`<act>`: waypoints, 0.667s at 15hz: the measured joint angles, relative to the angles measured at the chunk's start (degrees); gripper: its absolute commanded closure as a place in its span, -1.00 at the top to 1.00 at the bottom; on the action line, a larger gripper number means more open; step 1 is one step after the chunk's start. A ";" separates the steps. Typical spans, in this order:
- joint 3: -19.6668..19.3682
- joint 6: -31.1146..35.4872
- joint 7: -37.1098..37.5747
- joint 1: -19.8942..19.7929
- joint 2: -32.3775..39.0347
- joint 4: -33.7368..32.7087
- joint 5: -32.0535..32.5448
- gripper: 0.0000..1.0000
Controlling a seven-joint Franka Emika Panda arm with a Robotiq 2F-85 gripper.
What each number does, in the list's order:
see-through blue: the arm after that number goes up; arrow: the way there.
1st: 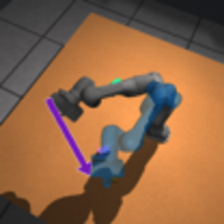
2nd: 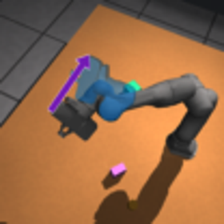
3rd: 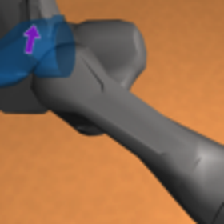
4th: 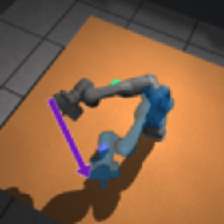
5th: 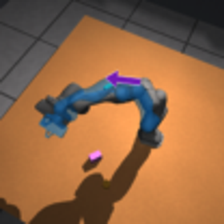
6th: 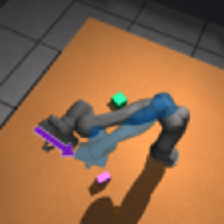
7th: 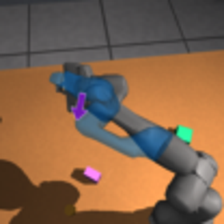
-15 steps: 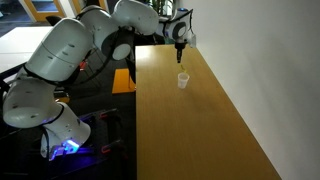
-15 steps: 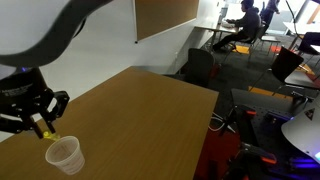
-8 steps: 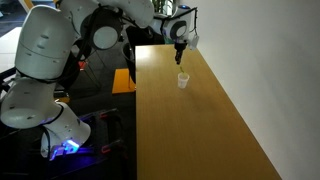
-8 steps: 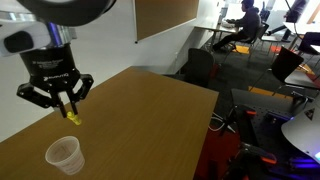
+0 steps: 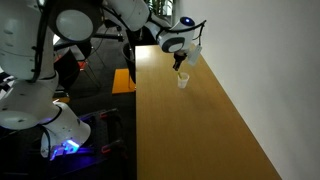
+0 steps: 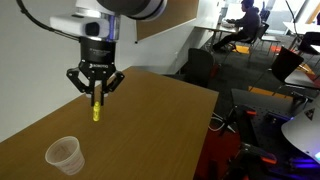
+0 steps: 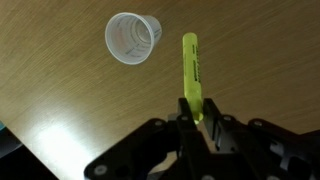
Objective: Remove the marker from the measuring cup and put it on the table
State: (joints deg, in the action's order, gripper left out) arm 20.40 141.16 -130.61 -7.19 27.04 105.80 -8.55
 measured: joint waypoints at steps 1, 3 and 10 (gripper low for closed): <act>0.68 1.36 -4.52 -1.60 -0.70 2.00 -4.12 -0.91; 2.39 3.00 -14.14 -4.99 -1.73 5.33 -13.14 -0.91; 28.54 3.19 -18.63 -28.43 1.29 6.52 -15.23 -0.91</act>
State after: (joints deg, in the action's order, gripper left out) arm 48.94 144.35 -149.24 -35.62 28.33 112.32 -23.77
